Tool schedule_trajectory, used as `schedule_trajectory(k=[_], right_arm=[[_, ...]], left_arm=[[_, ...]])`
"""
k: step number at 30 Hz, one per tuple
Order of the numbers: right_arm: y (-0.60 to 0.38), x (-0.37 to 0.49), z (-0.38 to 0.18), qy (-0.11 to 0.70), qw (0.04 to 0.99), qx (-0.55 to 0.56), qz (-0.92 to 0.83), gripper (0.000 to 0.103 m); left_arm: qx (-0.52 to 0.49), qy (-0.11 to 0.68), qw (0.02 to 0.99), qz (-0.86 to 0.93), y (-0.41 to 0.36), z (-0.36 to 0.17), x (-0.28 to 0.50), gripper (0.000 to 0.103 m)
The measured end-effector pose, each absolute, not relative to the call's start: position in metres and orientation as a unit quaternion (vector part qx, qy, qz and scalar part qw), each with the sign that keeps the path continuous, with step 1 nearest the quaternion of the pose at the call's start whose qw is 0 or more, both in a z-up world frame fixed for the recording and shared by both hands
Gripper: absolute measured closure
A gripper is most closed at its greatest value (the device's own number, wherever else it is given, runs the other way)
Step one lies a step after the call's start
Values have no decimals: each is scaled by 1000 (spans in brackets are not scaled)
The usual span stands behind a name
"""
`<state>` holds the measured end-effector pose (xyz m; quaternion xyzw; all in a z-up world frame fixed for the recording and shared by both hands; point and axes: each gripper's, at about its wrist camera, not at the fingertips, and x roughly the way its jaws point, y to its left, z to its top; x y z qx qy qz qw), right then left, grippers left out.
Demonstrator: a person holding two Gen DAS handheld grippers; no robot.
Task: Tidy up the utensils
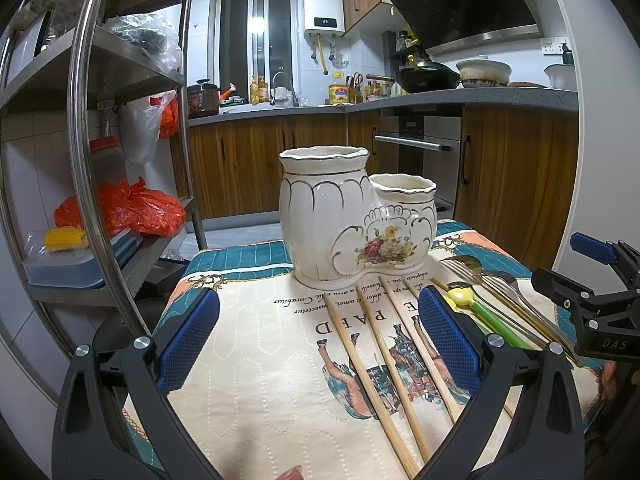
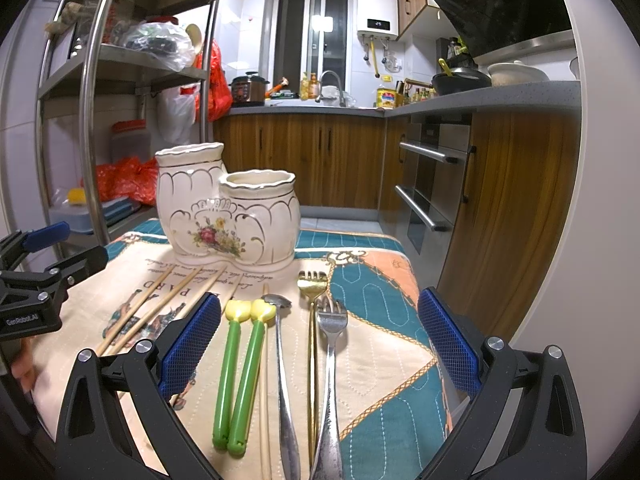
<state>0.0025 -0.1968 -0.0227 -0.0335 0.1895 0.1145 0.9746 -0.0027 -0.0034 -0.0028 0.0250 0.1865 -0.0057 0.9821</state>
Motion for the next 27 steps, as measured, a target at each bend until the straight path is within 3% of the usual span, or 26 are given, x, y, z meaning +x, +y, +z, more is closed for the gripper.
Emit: schedule_trajectory(k=[27], right_arm=[[-194, 3, -25, 190, 976, -44, 100, 5]], left_arm=[[22, 192, 981, -13, -5, -8, -2, 5]])
